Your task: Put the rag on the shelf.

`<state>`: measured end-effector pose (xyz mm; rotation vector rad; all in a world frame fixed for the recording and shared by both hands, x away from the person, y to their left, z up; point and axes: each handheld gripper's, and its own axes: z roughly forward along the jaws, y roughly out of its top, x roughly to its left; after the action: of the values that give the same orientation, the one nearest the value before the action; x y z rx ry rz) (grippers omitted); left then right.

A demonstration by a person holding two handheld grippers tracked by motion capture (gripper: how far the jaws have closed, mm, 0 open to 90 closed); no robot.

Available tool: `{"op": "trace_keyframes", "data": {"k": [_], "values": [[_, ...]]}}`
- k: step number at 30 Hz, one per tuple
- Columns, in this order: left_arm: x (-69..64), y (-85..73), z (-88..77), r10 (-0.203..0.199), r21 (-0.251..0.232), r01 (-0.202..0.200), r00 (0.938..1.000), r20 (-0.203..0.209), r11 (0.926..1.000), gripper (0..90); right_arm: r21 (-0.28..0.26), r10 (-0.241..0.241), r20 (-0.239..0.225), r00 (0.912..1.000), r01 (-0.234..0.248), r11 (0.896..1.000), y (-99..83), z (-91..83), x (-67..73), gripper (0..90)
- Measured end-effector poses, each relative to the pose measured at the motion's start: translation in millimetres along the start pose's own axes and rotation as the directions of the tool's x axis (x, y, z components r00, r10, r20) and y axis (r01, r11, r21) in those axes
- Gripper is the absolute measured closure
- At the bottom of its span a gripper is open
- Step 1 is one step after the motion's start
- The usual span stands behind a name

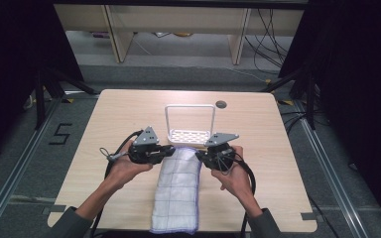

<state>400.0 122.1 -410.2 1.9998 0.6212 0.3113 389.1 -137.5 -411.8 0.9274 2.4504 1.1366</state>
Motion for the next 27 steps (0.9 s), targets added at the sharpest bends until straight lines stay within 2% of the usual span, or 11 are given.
{"op": "trace_keyframes", "data": {"k": [4, 8, 10, 11, 13, 17, 20, 21, 27], "values": [[-3.6, 15.1, -12.1, 0.026, -0.021, -0.026, 0.9996, 0.014, 0.9994, 81.8, -0.047, -0.012, -0.008, 0.9999, 0.012, 0.999, 10.3, -17.4, 2.2, 86.1], [-9.5, 38.1, -24.8, 0.05, -0.058, -0.049, 0.9984, 0.024, 0.9971, 81.9, -0.111, -0.056, 0.001, 0.9984, 0.056, 0.992, 25.9, -40.7, 4.9, 86.1], [-12.9, 51.5, -30.8, 0.07, -0.072, -0.068, 0.9973, 0.022, 0.9951, 81.8, -0.132, -0.059, 0.017, 0.9981, 0.061, 0.989, 33.8, -53.2, 6.9, 86.1], [-13.5, 58.1, -33.8, 0.078, -0.08, -0.076, 0.9968, 0.016, 0.9939, 81.8, -0.144, -0.077, 0.024, 0.9968, 0.079, 0.986, 38.4, -58.5, 6.8, 86.1], [-13.3, 70.2, -37.5, 0.089, -0.093, -0.087, 0.996, 0.011, 0.9918, 81.8, -0.161, -0.089, 0.058, 0.9944, 0.097, 0.982, 47.5, -69.0, 5.6, 86.1], [-8.1, 89.4, -40.5, 0.088, -0.098, -0.09, 0.9959, -0.021, 0.9912, 81.8, -0.19, -0.084, 0.085, 0.9928, 0.099, 0.977, 65.7, -83.0, -1.3, 86.1], [-2.6, 98.2, -39.5, 0.081, -0.099, -0.085, 0.996, -0.037, 0.9915, 81.8, -0.19, -0.083, 0.093, 0.9921, 0.1, 0.977, 75.3, -87.3, -7.5, 86.2], [-0.2, 101.0, -38.7, 0.079, -0.099, -0.083, 0.9959, -0.045, 0.9916, 81.8, -0.197, -0.095, 0.103, 0.9901, 0.114, 0.974, 78.4, -88.0, -11.0, 86.1], [15.7, 116.9, -34.0, 0.046, -0.092, -0.052, 0.9965, -0.07, 0.9943, 81.8, -0.199, -0.057, 0.111, 0.9922, 0.078, 0.977, 97.4, -88.3, -25.4, 86.2]]}}
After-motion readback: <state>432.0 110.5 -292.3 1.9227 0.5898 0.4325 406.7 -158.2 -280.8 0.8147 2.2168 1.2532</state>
